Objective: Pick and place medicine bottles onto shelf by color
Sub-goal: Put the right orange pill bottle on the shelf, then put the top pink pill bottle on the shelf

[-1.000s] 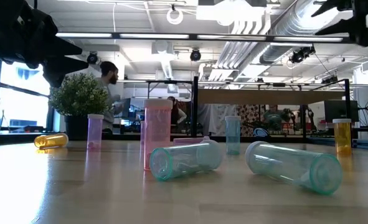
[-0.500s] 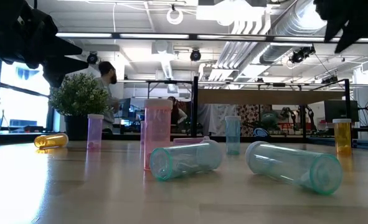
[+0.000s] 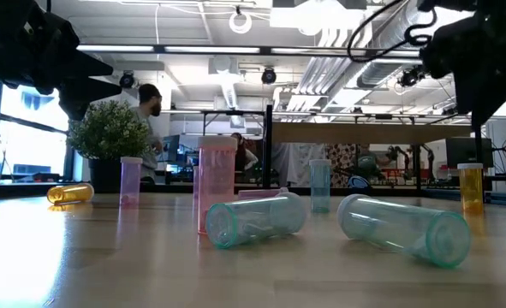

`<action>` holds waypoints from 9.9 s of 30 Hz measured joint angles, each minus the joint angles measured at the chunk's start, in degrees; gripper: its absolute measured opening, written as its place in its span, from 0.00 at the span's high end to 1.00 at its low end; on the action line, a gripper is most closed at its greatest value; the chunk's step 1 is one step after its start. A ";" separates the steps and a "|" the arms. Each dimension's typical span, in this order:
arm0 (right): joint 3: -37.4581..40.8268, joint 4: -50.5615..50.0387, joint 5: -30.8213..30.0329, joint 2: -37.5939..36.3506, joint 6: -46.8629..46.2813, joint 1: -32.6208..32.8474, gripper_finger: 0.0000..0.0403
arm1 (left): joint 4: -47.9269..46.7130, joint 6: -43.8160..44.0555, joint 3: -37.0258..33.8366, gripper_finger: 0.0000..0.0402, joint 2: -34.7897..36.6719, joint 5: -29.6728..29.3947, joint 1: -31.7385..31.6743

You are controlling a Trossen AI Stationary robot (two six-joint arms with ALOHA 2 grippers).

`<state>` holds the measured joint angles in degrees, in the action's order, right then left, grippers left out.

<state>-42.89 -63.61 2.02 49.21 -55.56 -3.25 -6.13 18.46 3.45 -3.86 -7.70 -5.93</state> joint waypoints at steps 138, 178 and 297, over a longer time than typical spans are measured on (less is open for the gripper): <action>-55.63 -26.12 -8.50 41.44 45.52 -57.11 0.74 | 0.04 2.45 0.02 0.51 -0.02 -1.55 0.00; -55.61 -23.90 -8.98 47.67 21.00 -58.49 0.74 | 0.31 2.51 0.02 0.51 -0.02 -1.64 0.00; -81.95 -25.29 -13.09 41.48 33.69 -25.00 0.58 | -21.11 -32.61 54.51 0.51 -77.81 16.13 -30.16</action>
<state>-124.84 -88.90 -11.07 90.70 -21.88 -28.25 -27.25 -14.15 57.96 -81.67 8.43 -36.10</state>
